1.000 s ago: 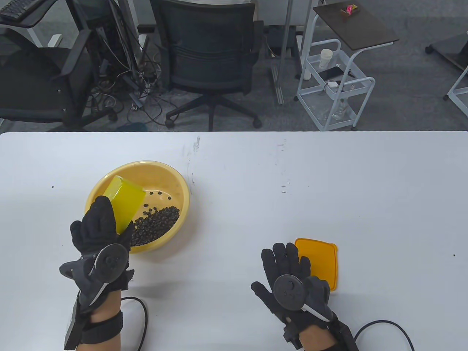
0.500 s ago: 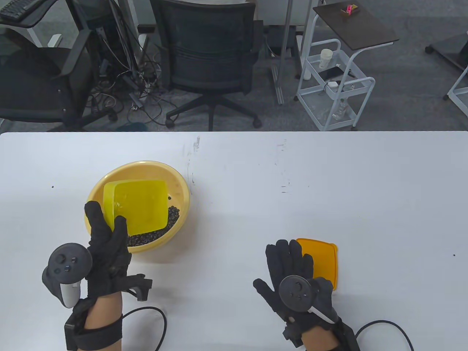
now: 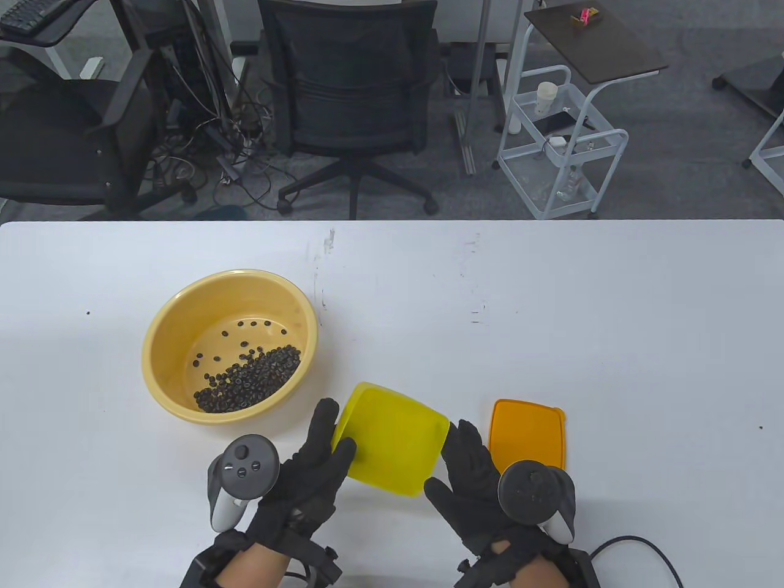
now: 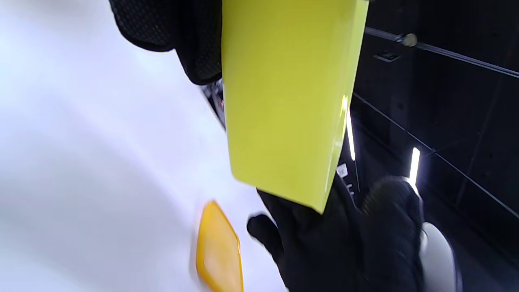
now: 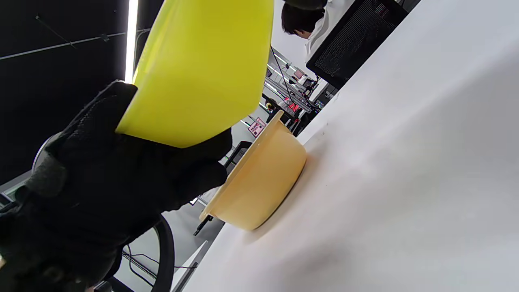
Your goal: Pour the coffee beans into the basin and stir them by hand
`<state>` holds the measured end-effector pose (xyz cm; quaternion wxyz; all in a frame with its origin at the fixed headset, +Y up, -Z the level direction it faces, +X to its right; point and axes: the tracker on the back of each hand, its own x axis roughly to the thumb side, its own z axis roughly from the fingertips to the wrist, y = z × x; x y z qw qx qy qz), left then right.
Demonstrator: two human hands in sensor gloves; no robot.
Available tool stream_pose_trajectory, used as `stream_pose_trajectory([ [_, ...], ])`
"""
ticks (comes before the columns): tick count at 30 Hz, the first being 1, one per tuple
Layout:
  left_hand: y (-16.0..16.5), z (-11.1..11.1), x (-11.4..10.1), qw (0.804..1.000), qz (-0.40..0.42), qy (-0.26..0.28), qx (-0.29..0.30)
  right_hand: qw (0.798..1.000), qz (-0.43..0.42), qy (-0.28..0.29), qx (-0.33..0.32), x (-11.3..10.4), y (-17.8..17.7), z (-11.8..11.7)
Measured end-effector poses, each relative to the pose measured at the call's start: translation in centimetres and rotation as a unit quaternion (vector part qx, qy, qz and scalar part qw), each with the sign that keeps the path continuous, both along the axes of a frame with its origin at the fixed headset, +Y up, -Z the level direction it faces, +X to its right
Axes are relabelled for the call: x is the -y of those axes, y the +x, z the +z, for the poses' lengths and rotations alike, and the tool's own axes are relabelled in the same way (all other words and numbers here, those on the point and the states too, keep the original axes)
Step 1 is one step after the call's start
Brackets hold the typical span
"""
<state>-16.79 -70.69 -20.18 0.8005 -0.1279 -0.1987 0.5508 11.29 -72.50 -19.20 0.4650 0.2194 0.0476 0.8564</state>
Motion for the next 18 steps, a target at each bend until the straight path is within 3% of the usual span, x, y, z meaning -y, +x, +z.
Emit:
stream_pose_trajectory([
  [11, 1.7, 0.9, 2.9, 0.99, -0.131, -0.004, 0.061, 0.991, 0.091, 0.026, 0.093, -0.1, -0.2, -0.1],
  [15, 2.0, 1.6, 3.0, 0.969, -0.225, 0.086, 0.05, 0.982, 0.123, 0.032, 0.14, -0.3, -0.2, -0.2],
  [18, 2.2, 2.7, 1.7, 0.936, -0.291, 0.197, 0.037, 0.973, 0.141, 0.024, 0.184, -1.2, 0.1, -0.8],
])
